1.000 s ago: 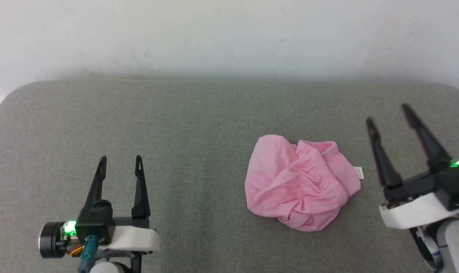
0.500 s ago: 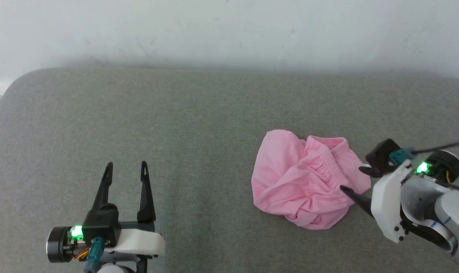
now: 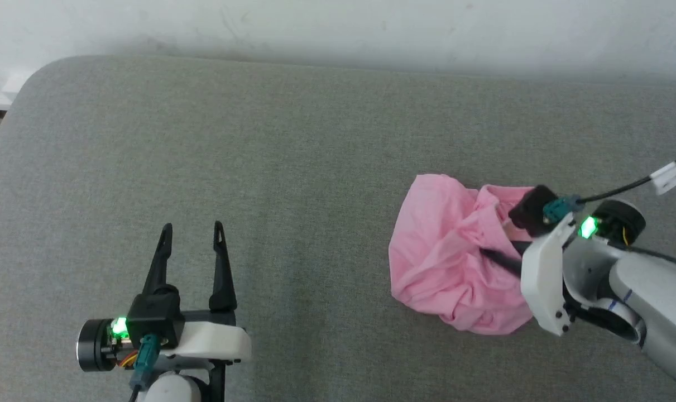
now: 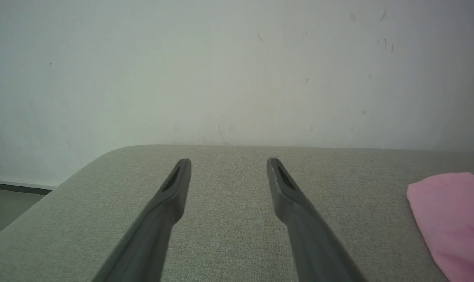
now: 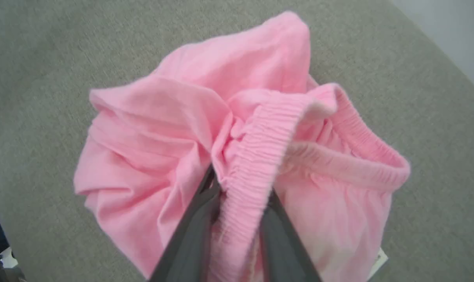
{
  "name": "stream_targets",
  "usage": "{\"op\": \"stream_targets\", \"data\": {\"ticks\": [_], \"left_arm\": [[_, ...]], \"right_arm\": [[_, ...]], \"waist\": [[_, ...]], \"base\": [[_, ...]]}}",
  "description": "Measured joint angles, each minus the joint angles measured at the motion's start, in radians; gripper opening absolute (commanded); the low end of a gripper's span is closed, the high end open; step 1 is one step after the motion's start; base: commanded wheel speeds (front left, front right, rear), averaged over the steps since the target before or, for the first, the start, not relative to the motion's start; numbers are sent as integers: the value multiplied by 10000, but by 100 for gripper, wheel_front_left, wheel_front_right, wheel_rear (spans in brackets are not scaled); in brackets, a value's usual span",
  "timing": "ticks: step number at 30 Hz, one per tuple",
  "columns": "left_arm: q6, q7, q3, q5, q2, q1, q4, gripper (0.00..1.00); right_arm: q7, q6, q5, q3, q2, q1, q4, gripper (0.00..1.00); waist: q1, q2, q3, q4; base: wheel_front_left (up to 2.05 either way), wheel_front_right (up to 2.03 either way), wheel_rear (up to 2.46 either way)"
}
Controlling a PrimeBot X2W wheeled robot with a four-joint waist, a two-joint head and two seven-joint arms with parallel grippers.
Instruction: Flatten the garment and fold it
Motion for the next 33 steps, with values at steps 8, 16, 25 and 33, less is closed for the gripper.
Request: {"op": "stream_targets", "data": {"ticks": [8, 16, 25, 33], "left_arm": [[0, 2, -40, 10, -40, -60, -2, 100], [134, 2, -759, -332, -109, -1216, -140, 100], [723, 0, -1626, -943, -134, -2028, -265, 100], [800, 0, -1392, -779, -136, -2029, -54, 100]], "right_arm": [[-1032, 0, 430, -36, -174, -1685, -522, 0], [-761, -2, 347, 209, 999, -4069, 1737, 0], [-803, 0, 412, 1613, 2451, -5015, 4617, 0], [-1210, -13, 830, 2376, 2761, -5141, 5024, 75]], "waist": [[-2, 0, 235, 164], [-1, 0, 1092, 581], [1, 0, 2266, 1477], [-1, -1, 2638, 1894]], "base": [[0, 0, 0], [0, 0, 0], [0, 0, 0], [0, 0, 0]]}}
